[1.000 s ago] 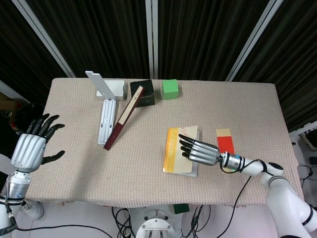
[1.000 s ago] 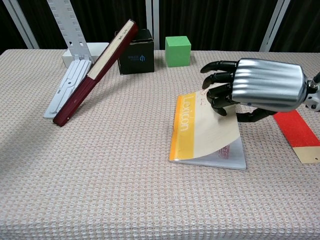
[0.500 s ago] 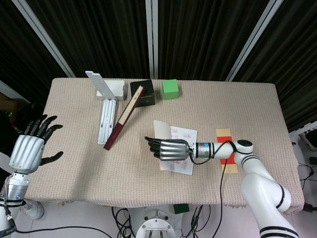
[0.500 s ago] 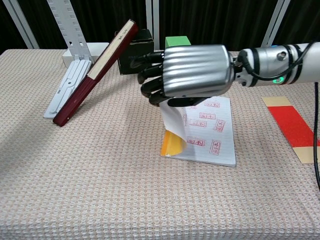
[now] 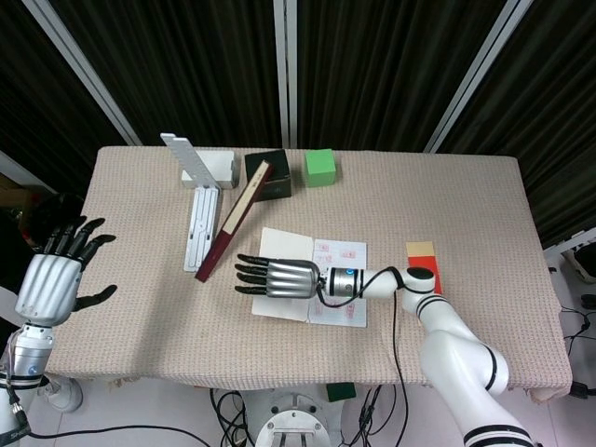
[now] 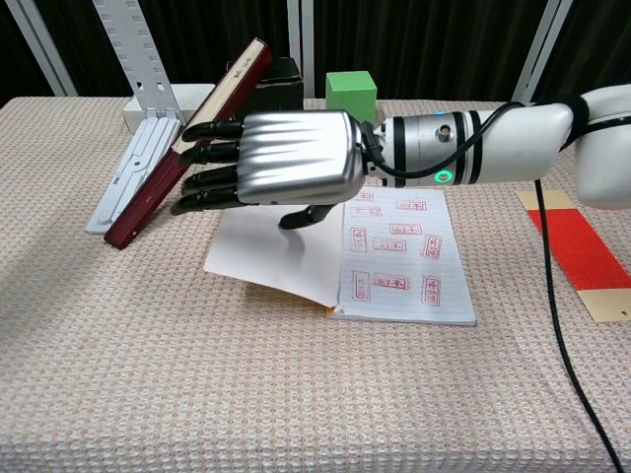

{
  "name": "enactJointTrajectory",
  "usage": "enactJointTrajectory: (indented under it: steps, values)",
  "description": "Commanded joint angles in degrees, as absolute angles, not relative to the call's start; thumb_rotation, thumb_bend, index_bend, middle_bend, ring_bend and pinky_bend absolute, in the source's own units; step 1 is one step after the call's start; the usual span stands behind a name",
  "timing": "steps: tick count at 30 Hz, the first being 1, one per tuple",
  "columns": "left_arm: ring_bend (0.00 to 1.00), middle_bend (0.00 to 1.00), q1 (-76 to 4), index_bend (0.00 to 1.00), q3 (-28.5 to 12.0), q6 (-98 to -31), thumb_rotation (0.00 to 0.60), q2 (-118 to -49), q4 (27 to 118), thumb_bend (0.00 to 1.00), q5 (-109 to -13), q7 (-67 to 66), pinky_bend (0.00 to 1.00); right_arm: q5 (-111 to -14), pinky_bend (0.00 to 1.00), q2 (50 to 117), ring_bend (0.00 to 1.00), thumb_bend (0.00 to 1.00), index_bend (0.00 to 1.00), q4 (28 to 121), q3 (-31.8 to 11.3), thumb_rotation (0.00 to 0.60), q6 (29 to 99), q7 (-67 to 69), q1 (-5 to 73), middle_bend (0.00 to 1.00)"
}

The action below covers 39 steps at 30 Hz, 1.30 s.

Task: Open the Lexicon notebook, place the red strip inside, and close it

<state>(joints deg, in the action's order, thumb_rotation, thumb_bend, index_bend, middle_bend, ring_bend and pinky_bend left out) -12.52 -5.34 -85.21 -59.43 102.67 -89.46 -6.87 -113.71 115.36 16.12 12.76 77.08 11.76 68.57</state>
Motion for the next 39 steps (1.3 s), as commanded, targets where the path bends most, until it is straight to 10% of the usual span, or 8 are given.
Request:
enactJointTrajectory:
  steps: [1,10,22,39]
  values:
    - [0.08,0.13,-12.51,0.27,-5.35,-85.22,0.600,-59.40,102.57,0.02,-89.50,-6.78,0.12,-112.05,0.00,115.65,0.00,0.14,0.00,17.87,11.56,0.600,76.15,10.67,68.53,0.00]
    - [0.08,0.13,-11.98,0.27,-5.00,-85.94,0.600,-59.78,101.17,0.02,-90.09,-5.26,0.12,-106.16,0.00,105.94,0.00,0.14,0.00,31.29,8.10,0.600,81.89,9.34,60.92,0.04]
    - [0.08,0.13,-12.24,0.27,-4.72,-85.80,0.600,-61.42,99.41,0.02,-91.06,-3.94,0.12,-105.64,0.10,75.37,0.07,0.14,0.15,62.79,17.57,0.600,82.50,-3.54,46.18,0.19]
    - [0.08,0.13,-12.08,0.27,-4.26,-85.90,0.600,-62.20,100.84,0.02,-91.70,-5.85,0.12,-114.56,0.00,78.44,0.02,0.05,0.23,41.80,23.44,0.600,79.51,-2.02,38.12,0.19]
